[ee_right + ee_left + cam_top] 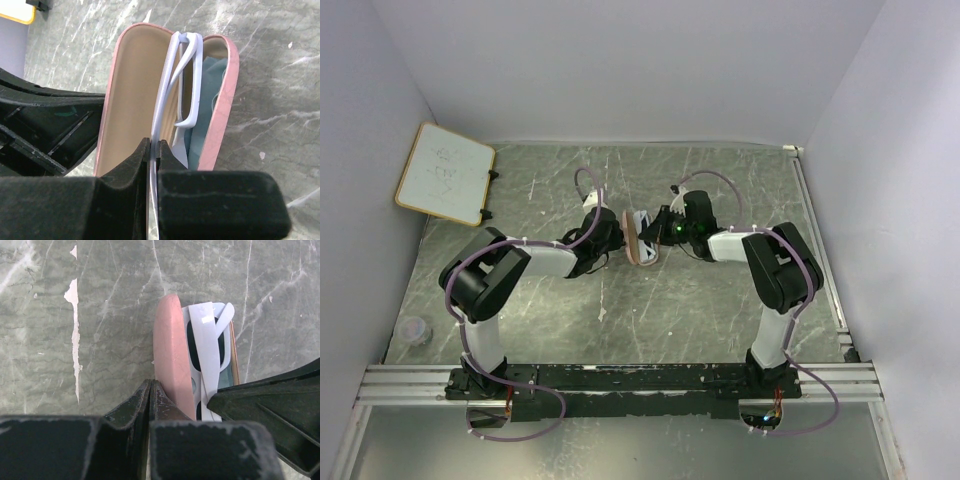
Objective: Organize the sunglasses
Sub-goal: Place the sunglasses in the sunglasses case.
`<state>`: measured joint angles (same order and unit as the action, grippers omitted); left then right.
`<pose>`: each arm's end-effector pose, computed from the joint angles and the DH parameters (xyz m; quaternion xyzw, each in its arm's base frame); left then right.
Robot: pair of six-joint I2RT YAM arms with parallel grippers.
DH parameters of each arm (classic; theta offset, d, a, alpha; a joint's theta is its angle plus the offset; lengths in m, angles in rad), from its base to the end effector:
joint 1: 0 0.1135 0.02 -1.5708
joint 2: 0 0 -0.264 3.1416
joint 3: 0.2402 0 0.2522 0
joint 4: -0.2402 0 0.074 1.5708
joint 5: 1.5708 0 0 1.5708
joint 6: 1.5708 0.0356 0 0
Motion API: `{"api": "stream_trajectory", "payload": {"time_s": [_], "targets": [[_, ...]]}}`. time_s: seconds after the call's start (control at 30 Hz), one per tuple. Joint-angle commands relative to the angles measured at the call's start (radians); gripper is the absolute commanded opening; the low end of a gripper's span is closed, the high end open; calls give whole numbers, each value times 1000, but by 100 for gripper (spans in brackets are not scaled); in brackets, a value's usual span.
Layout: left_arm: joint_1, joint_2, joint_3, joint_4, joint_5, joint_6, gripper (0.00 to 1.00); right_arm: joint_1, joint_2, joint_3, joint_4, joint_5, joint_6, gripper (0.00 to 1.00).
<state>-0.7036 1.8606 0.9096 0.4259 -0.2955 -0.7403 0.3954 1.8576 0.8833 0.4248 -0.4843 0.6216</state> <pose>0.2965 -0.2380 0.1478 -0.0892 0.8555 -0.2307 0.4550 0.3368 0.1585 0.1427 -0.0209 0.8548 0.4137 0.3126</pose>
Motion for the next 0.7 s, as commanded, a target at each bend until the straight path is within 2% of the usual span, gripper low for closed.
{"api": "stream_trajectory", "payload": {"time_s": [0.0,0.67], "targets": [[-8,11,28,22,-8,13,11,-9,29,45,-33,-25,-31,0],[-11,5,21,24,-16,12,11,-10,-1,23,-86,8,4,0]]}}
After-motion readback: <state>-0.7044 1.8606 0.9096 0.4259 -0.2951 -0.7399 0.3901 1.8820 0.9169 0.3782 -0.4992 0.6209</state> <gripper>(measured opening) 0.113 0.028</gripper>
